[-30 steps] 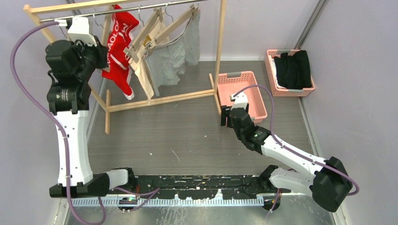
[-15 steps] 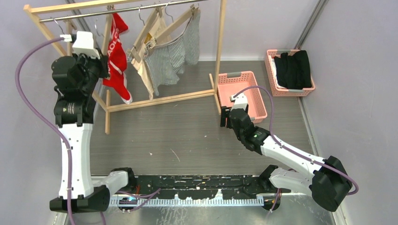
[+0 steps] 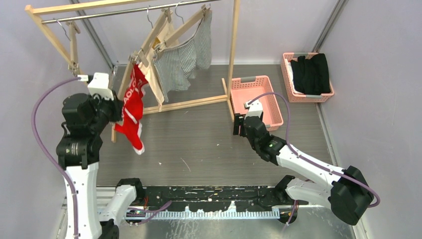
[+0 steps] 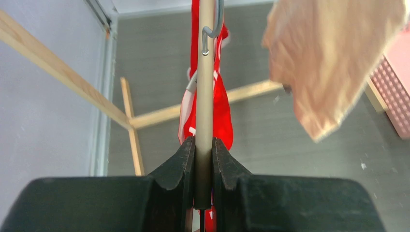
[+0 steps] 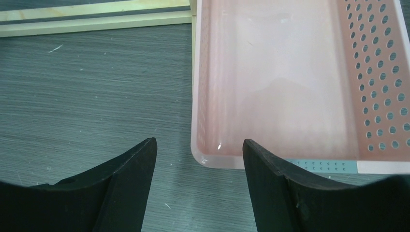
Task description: Remove the underwear clipped to the hanger
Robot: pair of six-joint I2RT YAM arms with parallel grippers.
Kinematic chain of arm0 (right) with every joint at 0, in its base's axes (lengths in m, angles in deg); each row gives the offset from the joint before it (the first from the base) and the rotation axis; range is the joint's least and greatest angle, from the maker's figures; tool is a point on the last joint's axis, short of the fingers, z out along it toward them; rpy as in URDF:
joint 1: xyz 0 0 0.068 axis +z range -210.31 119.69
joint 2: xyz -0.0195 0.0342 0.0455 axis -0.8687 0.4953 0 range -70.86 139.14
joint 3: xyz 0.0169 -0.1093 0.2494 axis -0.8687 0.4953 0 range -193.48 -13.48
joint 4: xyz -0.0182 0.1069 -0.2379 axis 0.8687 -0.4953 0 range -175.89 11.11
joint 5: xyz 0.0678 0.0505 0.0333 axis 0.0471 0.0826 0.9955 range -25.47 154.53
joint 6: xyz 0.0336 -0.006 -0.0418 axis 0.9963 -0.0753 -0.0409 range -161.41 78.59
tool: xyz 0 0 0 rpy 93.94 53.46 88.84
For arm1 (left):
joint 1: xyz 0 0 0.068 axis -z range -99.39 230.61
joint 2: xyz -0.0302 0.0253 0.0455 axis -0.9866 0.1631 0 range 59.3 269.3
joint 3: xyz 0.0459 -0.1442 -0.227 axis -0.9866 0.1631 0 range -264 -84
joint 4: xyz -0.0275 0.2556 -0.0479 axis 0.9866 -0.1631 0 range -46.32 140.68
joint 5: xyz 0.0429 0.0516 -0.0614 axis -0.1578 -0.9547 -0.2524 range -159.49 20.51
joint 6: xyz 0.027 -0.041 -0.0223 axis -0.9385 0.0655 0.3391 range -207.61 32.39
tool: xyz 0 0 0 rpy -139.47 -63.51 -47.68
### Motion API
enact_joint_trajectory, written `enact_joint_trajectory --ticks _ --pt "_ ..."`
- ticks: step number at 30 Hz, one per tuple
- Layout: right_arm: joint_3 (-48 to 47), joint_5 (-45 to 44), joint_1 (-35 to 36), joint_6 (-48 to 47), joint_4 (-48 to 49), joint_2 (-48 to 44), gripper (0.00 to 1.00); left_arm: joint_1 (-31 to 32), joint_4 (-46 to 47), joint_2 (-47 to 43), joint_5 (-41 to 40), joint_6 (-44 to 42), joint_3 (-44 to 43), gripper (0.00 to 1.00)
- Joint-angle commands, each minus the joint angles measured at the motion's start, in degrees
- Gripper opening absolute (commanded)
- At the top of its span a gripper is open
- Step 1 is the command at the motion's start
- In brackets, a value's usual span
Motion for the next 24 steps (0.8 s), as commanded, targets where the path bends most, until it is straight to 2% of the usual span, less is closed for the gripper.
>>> enact_joint_trajectory --ticks 1,3,6,11,16,21,24 --pt "-1.94 -0.12 0.30 1.09 4.48 0.44 0.71 0.52 -14.24 -2.31 4.92 3.27 -2.27 0.00" --pt "-2.94 -0.01 0.29 1.06 4.66 1.39 0.71 0.55 -19.13 -2.74 7.20 5.50 -2.27 0.00" --pt "-4.54 -0.91 0.29 0.72 4.59 2.39 0.71 0.56 -21.52 -5.80 15.40 9.50 1.00 0.00" --pt "-8.85 -1.08 0.22 -1.14 4.69 4.05 0.72 0.48 -16.19 -11.46 29.99 17.32 7.15 0.00" --pt "-16.40 0.41 -0.16 -4.43 4.63 6.06 0.75 0.55 -15.93 -10.41 37.61 15.65 8.27 0.00" --pt "-23.15 9.35 -3.96 -7.24 4.70 7.60 0.88 0.61 -15.96 -10.88 46.72 13.22 10.93 0.00" --pt "-25.99 21.78 -9.66 -5.97 4.26 7.61 0.92 1.12 -15.97 -10.91 48.14 11.38 12.17 0.00"
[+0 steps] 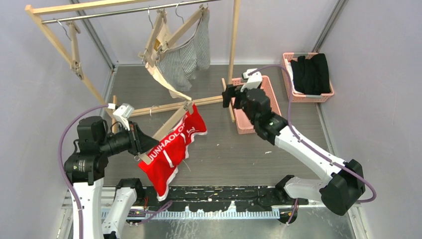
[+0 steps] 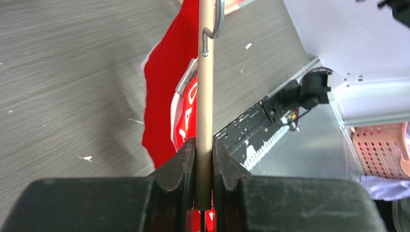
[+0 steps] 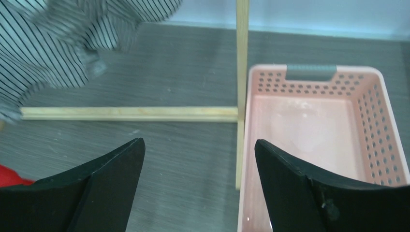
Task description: Remove the underwear clipped to the hanger
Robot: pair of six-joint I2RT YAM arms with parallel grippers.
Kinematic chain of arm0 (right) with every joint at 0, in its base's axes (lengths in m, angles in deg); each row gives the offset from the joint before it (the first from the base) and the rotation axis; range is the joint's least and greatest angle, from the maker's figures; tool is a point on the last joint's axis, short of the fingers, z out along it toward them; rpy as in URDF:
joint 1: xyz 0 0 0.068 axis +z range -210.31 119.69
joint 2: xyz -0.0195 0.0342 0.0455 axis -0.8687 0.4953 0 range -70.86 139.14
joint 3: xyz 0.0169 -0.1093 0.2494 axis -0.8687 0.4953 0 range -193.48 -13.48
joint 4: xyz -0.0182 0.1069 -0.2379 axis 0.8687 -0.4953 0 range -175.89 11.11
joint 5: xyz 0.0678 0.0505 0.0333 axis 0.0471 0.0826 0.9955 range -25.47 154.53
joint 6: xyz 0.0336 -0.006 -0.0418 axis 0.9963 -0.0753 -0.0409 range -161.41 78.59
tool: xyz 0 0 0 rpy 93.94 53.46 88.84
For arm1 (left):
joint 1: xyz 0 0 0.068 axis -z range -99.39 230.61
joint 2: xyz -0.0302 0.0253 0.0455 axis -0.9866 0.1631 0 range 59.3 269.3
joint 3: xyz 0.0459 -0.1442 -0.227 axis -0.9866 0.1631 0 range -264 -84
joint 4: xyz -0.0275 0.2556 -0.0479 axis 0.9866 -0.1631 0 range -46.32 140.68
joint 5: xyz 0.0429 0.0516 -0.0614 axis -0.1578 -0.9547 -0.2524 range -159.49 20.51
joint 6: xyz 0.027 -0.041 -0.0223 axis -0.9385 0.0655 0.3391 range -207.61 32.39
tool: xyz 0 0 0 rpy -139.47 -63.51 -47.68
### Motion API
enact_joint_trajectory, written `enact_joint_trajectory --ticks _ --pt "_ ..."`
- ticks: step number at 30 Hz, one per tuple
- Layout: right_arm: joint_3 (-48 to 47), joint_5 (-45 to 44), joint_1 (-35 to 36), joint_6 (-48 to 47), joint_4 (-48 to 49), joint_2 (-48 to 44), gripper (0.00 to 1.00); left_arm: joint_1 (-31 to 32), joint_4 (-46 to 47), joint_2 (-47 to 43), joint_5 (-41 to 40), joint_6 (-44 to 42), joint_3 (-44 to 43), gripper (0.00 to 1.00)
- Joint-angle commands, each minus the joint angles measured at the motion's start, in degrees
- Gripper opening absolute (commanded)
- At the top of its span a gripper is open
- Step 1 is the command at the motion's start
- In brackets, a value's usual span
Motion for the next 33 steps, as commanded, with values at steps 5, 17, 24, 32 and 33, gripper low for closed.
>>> enact_joint_trajectory --ticks 5,17,24,32,33 --pt "-7.99 39.17 -17.41 4.66 4.76 0.76 0.93 4.32 8.03 2.81 12.87 -7.53 2.69 0.00" --pt "-3.56 76.95 -22.06 13.99 22.36 1.96 0.92 7.89 16.21 22.10 10.19 -18.14 1.11 0.00" --pt "1.26 78.13 -21.40 13.28 26.21 0.90 0.92 7.88 21.55 18.03 17.04 -14.13 2.60 0.00" --pt "0.16 78.98 -18.70 19.09 34.47 5.17 0.90 7.89 22.85 12.69 19.42 -10.22 4.41 0.00" --pt "-0.24 78.88 -17.59 19.11 34.68 5.93 0.90 7.89 22.91 12.43 19.43 -10.06 4.54 0.00"
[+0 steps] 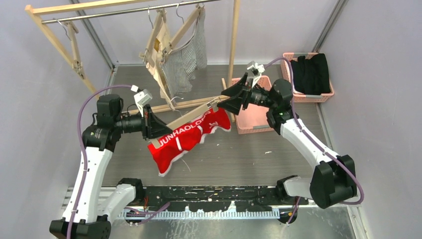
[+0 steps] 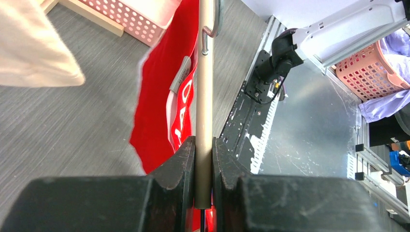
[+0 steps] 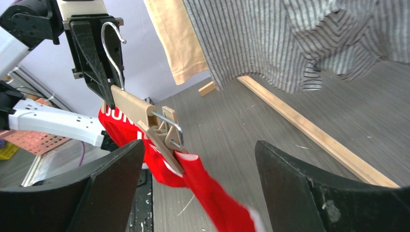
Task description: Remove the underwear clipped to the hanger
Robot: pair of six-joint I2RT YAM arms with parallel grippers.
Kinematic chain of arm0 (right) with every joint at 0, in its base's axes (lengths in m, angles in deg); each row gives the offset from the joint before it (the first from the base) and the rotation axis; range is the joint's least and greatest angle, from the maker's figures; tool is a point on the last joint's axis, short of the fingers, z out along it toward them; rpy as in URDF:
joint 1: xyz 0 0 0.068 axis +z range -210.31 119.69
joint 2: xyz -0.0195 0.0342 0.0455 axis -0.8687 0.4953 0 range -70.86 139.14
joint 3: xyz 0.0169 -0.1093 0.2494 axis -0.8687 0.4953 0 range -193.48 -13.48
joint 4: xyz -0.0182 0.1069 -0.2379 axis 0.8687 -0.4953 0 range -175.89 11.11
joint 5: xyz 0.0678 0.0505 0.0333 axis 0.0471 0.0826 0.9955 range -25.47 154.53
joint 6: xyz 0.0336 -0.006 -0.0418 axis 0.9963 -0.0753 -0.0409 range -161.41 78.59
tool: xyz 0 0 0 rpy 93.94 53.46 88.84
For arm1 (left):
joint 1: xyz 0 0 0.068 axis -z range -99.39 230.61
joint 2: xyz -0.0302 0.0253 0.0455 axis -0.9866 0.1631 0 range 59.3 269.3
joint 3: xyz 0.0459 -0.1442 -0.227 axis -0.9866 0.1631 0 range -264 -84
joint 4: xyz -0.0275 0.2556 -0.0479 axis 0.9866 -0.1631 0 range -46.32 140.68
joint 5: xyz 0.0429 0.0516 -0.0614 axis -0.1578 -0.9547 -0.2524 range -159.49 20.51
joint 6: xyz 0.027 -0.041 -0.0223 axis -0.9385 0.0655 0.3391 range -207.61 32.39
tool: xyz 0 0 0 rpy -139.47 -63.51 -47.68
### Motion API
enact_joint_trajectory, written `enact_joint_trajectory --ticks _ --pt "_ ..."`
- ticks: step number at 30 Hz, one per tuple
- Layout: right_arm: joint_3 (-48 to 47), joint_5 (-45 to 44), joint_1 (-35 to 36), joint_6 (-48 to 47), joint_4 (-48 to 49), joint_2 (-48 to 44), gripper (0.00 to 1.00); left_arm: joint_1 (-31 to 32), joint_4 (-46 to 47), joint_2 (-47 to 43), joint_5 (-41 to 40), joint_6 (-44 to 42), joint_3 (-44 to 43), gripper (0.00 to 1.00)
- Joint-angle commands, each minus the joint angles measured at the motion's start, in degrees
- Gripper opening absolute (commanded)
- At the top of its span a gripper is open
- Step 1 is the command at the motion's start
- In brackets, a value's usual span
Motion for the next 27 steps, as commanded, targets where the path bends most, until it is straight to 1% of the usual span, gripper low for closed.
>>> enact_joint_trajectory --ticks 1,6,10,14,16,18,21,23,24,27 --pt "-2.79 1.18 3.36 3.00 7.12 2.24 0.90 0.07 3.87 -1.63 3.12 2.32 0.85 0.00" --pt "-4.71 0.97 6.75 2.56 7.51 4.35 0.89 0.08 4.38 -1.73 2.81 2.92 1.17 0.00" --pt "-5.70 0.84 8.28 2.53 7.60 5.80 0.81 0.07 5.60 -1.18 2.67 3.84 1.40 0.00" --pt "-5.83 0.70 8.64 2.36 7.53 5.85 0.77 0.07 5.70 -0.99 2.09 4.10 1.49 0.00" --pt "-5.86 0.61 8.64 1.98 7.12 5.65 0.68 0.04 5.77 -1.23 1.84 4.16 1.54 0.00" --pt "-6.03 0.39 8.66 1.28 6.08 5.40 0.56 0.08 5.88 -1.32 1.76 4.31 1.49 0.00" --pt "-6.54 -0.42 8.63 -0.55 3.36 5.12 0.31 0.08 6.61 -1.21 1.31 4.79 1.54 0.00" --pt "-6.63 -1.19 8.65 -1.97 1.65 5.09 0.09 0.08 7.66 -1.11 1.27 5.62 1.57 0.00" --pt "-6.53 -1.89 8.63 -2.32 1.29 4.87 0.02 0.08 8.32 -1.04 1.31 6.08 1.58 0.00" --pt "-5.86 -3.39 8.63 -3.01 1.35 4.22 0.01 0.09 10.84 -0.51 1.07 7.71 1.73 0.00"
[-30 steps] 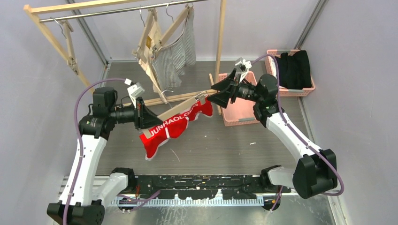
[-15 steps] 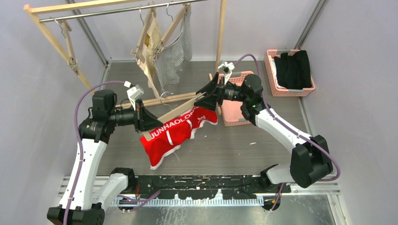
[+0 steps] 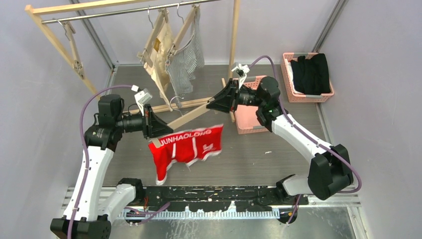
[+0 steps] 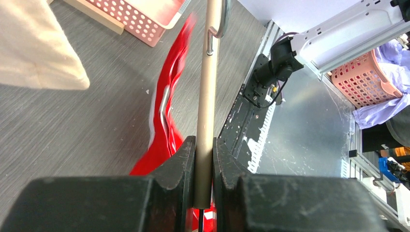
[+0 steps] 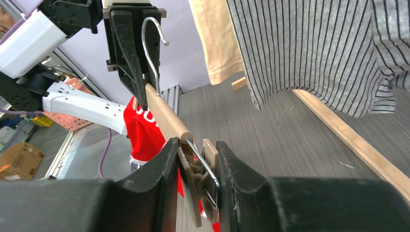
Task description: Remove the underwear clipped to the hanger
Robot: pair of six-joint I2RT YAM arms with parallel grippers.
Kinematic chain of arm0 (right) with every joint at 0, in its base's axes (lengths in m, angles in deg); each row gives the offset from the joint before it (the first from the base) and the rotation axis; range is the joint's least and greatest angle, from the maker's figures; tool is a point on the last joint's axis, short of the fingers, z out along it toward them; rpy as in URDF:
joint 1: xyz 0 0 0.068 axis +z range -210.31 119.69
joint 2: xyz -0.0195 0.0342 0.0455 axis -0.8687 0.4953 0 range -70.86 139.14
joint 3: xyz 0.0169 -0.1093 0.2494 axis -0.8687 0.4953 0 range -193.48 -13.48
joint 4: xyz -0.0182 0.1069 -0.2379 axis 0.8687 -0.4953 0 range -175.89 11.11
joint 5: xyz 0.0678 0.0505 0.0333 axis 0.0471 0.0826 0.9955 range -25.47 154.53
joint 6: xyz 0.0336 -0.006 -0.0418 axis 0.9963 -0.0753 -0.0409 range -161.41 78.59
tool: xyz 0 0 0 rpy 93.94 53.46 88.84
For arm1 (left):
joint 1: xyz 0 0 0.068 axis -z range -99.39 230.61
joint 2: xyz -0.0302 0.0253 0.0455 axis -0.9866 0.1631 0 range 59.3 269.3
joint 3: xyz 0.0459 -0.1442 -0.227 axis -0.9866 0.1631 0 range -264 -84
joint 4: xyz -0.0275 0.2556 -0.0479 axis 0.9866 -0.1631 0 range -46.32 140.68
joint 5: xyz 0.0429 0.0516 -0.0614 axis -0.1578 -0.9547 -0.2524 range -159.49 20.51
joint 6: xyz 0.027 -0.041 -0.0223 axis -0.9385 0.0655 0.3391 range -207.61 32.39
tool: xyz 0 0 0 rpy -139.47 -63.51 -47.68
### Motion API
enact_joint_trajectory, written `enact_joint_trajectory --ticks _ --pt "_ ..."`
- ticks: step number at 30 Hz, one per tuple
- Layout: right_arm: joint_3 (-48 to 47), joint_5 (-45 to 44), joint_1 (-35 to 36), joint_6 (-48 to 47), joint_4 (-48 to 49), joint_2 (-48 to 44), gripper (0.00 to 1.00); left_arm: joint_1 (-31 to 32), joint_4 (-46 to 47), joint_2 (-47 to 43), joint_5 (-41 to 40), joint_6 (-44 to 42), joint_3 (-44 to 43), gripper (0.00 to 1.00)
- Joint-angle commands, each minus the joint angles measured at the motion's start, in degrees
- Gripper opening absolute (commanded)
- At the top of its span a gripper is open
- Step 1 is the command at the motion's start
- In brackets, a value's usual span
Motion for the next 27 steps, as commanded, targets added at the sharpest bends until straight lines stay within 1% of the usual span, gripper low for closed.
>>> enact_joint_trajectory --ticks 1,2,4,5,6,8,9,10,13,15,19,24,27 --pt "-1.68 -6.07 0.60 -4.08 -0.27 -1.80 0.03 0.08 8.39 0.21 1.01 4.51 -0.52 0.00" --pt "-1.99 -6.43 0.63 -4.21 -0.68 -1.94 0.22 0.13 9.23 0.43 0.92 5.10 -0.54 0.00" --pt "-2.85 -7.31 0.59 -5.09 -2.50 -2.07 0.51 0.18 11.05 0.80 0.42 6.34 -0.40 0.00" --pt "-3.00 -8.17 0.63 -5.49 -3.22 -2.27 0.71 0.18 12.13 0.82 0.29 6.96 -0.43 0.00" --pt "-2.94 -9.40 0.63 -5.70 -3.63 -2.59 0.82 0.15 13.21 0.79 0.14 7.64 -0.51 0.00" --pt "-1.84 -12.01 0.59 -5.69 -3.18 -3.35 0.89 0.20 16.36 0.62 0.15 9.67 -0.56 0.00" --pt "-0.98 -13.41 0.60 -5.18 -2.33 -3.70 0.96 0.21 18.14 0.60 -0.07 11.07 -0.56 0.00" --pt "0.05 -14.78 0.62 -3.99 -0.87 -4.04 0.99 0.21 20.20 0.72 -0.57 12.85 -0.56 0.00" --pt "3.90 -16.08 0.66 2.94 8.68 -3.55 1.00 0.40 24.26 1.47 -1.31 16.86 -1.27 0.00" --pt "5.68 -16.79 0.72 7.54 16.97 -2.50 1.00 0.98 25.64 1.71 -2.64 17.48 -1.84 0.00" --pt "6.89 -17.49 2.72 12.56 27.60 -0.11 0.99 2.46 27.90 2.47 -5.60 18.78 -2.29 0.00" --pt "5.64 -19.82 7.27 12.82 34.26 2.88 0.95 5.68 32.34 3.78 -10.30 21.76 -1.96 0.00" --pt "4.39 -20.98 7.96 13.79 36.82 4.68 0.96 7.70 34.35 4.39 -11.91 22.86 -1.97 0.00"
